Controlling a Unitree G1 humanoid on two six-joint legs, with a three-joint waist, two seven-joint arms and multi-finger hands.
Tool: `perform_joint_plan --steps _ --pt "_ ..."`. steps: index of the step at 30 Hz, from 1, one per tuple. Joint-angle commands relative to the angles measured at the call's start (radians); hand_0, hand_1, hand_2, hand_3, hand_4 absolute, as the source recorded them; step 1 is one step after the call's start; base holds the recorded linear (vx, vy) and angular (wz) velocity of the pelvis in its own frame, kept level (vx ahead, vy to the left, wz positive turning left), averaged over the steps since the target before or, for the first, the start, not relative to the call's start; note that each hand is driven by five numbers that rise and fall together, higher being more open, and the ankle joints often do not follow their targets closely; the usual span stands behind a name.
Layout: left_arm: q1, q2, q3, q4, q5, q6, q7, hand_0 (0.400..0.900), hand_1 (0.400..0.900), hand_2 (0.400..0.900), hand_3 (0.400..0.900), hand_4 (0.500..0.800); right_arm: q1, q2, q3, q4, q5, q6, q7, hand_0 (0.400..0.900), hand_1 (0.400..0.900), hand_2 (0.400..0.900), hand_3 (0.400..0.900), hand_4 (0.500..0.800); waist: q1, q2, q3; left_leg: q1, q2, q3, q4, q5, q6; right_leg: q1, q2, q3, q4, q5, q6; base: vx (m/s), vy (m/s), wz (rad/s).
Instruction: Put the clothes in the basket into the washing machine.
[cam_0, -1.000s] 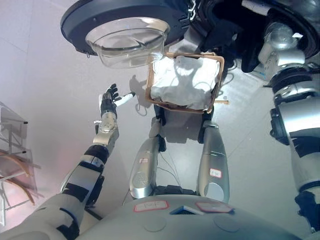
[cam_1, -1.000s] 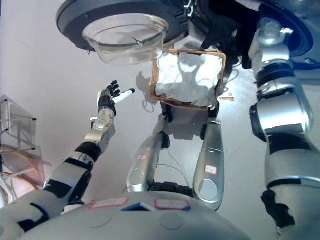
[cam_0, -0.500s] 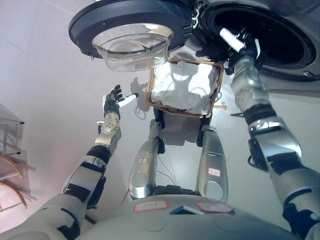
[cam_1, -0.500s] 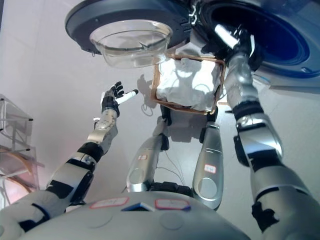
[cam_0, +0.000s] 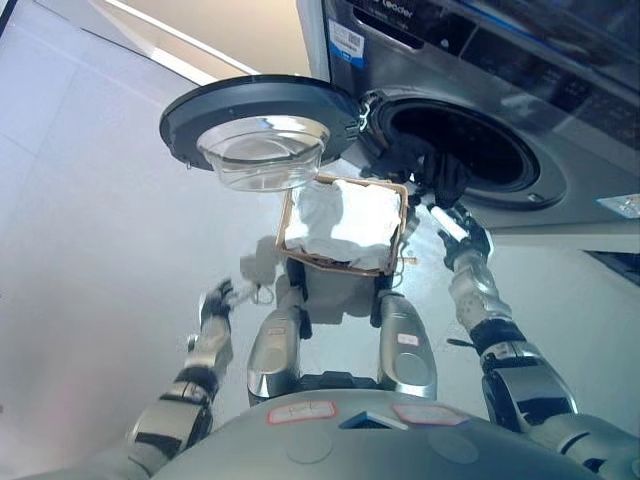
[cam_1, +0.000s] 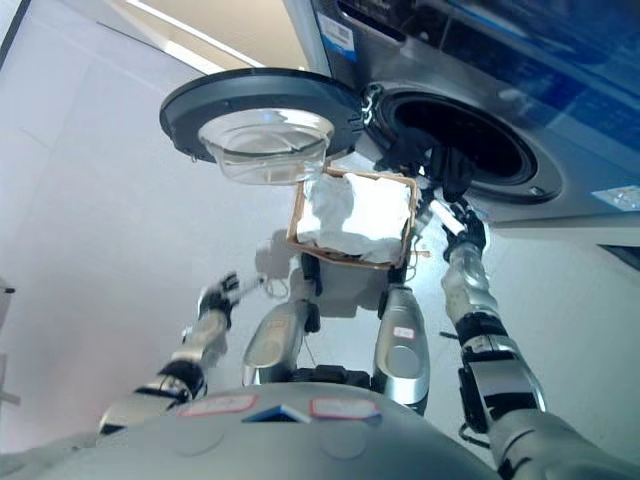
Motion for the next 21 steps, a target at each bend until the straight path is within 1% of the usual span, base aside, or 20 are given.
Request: perform_joint_plan --steps 1,4,9,16,21 --pt "-0.047 0.033 -0.012 0.038 0.053 -0.029 -0.014 0.900 0.900 0.900 0.900 0.800 0.033 0.017 -0.009 0.023 -0.081 -0.026 0.010 0.900 0.900 0.900 0.900 0.800 -0.017 -0.047 -0.103 0.029 -0.053 -0.032 0.010 -0.093 -0.003 0.112 0.003 -0.005 -0.239 0.133 0.034 0.06 0.011 -0.24" --pt "-0.050 0.040 0.004 0.074 0.056 -0.021 -0.045 0.900 0.900 0.900 0.900 0.800 0.068 0.034 -0.020 0.088 -0.101 -0.011 0.032 0.900 0.900 0.900 0.900 0.800 -0.027 -0.054 -0.127 0.088 -0.051 -0.016 -0.008 -0.104 -0.002 0.161 0.004 0.005 -0.258 0.137 0.039 0.07 0.007 -0.24" --pt "-0.043 0.059 0.015 0.108 0.108 -0.014 -0.098 0.900 0.900 0.900 0.900 0.800 0.106 0.053 -0.025 0.258 -0.203 0.034 0.070 0.900 0.900 0.900 0.900 0.800 -0.035 -0.060 -0.166 0.156 -0.049 0.004 -0.026 -0.122 -0.003 0.223 0.005 0.017 -0.297 0.152 0.051 0.05 -0.007 -0.13" --pt "-0.022 0.085 0.028 0.164 0.199 0.007 -0.122 0.900 0.900 0.900 0.900 0.800 0.162 0.050 -0.034 0.456 -0.355 0.096 0.098 0.900 0.900 0.900 0.900 0.800 -0.042 -0.068 -0.197 0.230 -0.045 0.011 -0.026 -0.148 -0.001 0.307 0.005 0.009 -0.309 0.138 0.056 0.06 -0.016 0.01" --pt "-0.009 0.090 0.032 0.187 0.234 0.023 -0.136 0.900 0.900 0.900 0.900 0.800 0.190 0.046 -0.053 0.508 -0.393 0.121 0.116 0.900 0.900 0.900 0.900 0.800 -0.052 -0.075 -0.214 0.267 -0.041 0.016 -0.026 -0.163 0.000 0.343 0.006 0.009 -0.309 0.124 0.058 0.05 -0.009 -0.04"
